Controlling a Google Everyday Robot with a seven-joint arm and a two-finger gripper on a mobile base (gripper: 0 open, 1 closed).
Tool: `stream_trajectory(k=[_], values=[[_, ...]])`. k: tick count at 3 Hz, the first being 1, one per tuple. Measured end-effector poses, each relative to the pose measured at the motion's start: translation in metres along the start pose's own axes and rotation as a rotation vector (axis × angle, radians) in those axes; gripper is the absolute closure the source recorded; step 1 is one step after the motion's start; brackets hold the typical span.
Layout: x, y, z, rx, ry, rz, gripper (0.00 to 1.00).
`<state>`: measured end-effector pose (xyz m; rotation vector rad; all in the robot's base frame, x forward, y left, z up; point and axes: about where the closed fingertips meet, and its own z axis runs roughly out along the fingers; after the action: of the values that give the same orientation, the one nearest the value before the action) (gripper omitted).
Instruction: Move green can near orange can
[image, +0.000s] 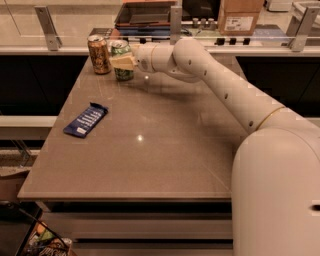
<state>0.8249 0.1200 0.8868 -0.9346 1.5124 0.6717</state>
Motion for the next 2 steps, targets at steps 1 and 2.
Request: stream_trajectory(k=[1, 2], values=[[0.0003, 0.0023, 0.0026, -0.005, 0.0, 0.001, 0.35], [0.0005, 0.0046, 0.005, -0.009, 0.0, 0.001, 0.12]])
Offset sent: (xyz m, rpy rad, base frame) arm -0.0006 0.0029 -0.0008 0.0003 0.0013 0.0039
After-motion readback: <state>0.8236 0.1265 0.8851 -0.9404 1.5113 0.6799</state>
